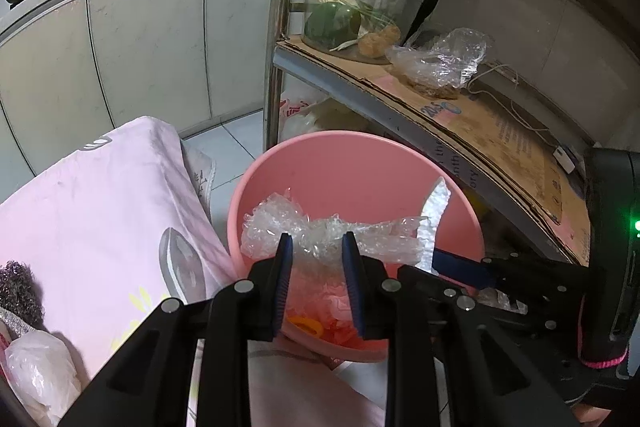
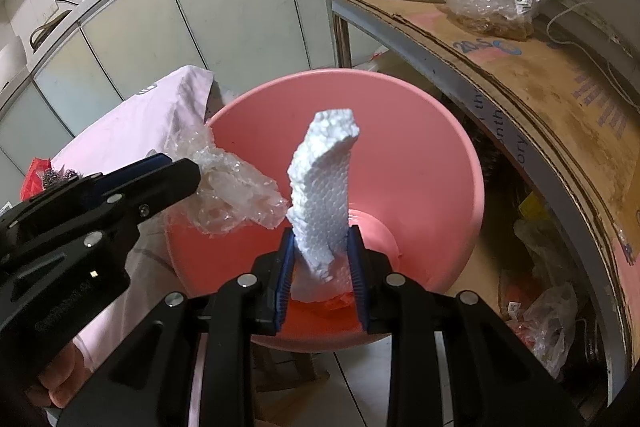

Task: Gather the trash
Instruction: 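Carry the bubble wrap and styrofoam over the pink bucket and open both grippers, then move both grippers back over the trash on the table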

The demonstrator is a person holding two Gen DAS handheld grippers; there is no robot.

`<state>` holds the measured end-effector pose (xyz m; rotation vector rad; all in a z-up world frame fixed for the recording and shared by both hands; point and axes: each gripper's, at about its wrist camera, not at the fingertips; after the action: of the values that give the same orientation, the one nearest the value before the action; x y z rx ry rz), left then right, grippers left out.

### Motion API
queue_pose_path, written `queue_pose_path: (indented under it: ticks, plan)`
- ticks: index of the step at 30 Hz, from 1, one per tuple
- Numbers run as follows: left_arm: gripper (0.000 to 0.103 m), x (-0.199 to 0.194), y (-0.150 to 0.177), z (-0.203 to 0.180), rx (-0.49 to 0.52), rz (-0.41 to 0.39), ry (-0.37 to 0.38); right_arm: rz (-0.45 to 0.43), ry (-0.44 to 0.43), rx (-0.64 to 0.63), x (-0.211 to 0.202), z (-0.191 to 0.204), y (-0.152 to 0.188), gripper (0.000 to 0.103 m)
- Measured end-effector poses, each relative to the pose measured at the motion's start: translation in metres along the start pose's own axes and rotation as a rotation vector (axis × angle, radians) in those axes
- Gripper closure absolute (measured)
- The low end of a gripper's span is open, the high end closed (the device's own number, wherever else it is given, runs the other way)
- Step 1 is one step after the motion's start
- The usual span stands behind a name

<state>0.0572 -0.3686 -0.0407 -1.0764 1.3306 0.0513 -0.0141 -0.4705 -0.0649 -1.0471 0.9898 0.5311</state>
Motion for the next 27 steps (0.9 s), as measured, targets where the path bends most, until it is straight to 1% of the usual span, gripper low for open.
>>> queue_pose_path:
  ticks: [9,13,16,17,18,20,27]
  plan:
    - [0.074,-0.002,-0.001,0.006,-0.015,-0.006,0.015,0.009,-0.009,0.028,0.003,-0.005,-0.002,0.076]
    - [0.063,-0.005,-0.002,0.008,-0.028,-0.004,0.021,0.015,-0.016,0.034,0.003,-0.008,-0.004,0.075]
    - [0.061,-0.008,-0.003,0.011,-0.042,-0.004,0.027,0.015,-0.016,0.038,0.002,-0.009,-0.004,0.075]
    - [0.061,-0.010,-0.003,0.011,-0.042,-0.005,0.030,0.016,-0.017,0.040,0.001,-0.010,-0.004,0.074]
    - [0.060,-0.012,-0.003,0.011,-0.041,-0.007,0.030,0.014,-0.018,0.042,0.001,-0.011,-0.004,0.068]
    - [0.060,-0.015,-0.002,0.012,-0.042,-0.010,0.032,0.006,-0.019,0.043,-0.002,-0.011,-0.003,0.063]
    - [0.059,-0.037,0.001,0.014,-0.043,-0.033,0.039,-0.013,-0.012,0.024,-0.013,-0.007,0.000,0.062]
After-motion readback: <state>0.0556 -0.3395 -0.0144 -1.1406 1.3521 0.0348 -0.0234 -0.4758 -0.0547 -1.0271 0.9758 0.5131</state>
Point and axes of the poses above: each gripper's, at about its wrist camera, not at the fingertips, and x roughly the way its jaws point, z to its left, y to its underside, and after that the axes turned 7 degrees about z, right-handed
